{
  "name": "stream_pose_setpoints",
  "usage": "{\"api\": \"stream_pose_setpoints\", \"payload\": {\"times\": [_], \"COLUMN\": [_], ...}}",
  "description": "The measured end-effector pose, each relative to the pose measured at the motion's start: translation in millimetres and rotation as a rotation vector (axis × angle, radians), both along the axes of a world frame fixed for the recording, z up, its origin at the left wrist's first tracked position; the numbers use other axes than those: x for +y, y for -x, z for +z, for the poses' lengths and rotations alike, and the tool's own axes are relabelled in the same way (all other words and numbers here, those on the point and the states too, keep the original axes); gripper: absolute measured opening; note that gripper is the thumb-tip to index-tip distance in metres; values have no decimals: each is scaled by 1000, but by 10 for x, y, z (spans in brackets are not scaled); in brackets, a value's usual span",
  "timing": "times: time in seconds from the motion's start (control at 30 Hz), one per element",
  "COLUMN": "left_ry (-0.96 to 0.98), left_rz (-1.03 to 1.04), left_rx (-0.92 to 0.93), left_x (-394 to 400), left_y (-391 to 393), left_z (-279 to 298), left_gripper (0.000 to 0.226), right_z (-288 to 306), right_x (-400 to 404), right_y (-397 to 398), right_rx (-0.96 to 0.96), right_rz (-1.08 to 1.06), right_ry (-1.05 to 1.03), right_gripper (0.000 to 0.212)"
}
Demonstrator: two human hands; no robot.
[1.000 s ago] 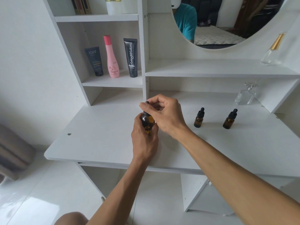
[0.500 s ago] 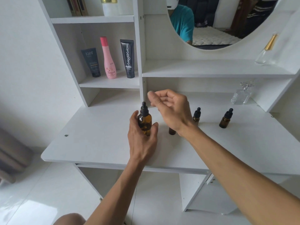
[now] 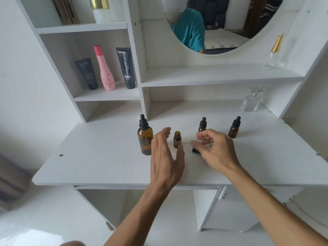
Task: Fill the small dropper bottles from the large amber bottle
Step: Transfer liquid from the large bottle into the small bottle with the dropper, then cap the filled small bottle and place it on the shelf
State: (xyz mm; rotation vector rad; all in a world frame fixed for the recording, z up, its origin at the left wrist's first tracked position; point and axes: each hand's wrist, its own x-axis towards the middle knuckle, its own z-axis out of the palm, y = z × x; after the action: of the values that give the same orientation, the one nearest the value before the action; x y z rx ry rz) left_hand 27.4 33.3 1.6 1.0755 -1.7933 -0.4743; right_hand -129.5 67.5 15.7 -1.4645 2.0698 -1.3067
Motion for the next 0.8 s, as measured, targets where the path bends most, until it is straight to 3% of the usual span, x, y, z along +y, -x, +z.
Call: {"api": "stream_pose_setpoints", "payload": {"times": [0.1, 0.2, 0.57, 0.8], "left_ry": [-222, -313, -310, -311], "left_rz": [-19, -37, -69, -61], "left_rx": [-56, -70, -92, -83], "left_x": [-77, -161, -230, -246], "left_y": [58, 69, 157, 165], "left_z": [-38, -20, 31, 7], "left_gripper": [60, 60, 53, 49], "right_z": [-97, -140, 149, 580], "right_x": [46, 28, -41, -198], "right_y": [-29, -47, 41, 46], "right_rx": [6, 2, -154, 48], "right_rz": [28, 43, 58, 200], "right_ry": [-60, -55, 170, 59], "right_gripper": [39, 39, 20, 18]}}
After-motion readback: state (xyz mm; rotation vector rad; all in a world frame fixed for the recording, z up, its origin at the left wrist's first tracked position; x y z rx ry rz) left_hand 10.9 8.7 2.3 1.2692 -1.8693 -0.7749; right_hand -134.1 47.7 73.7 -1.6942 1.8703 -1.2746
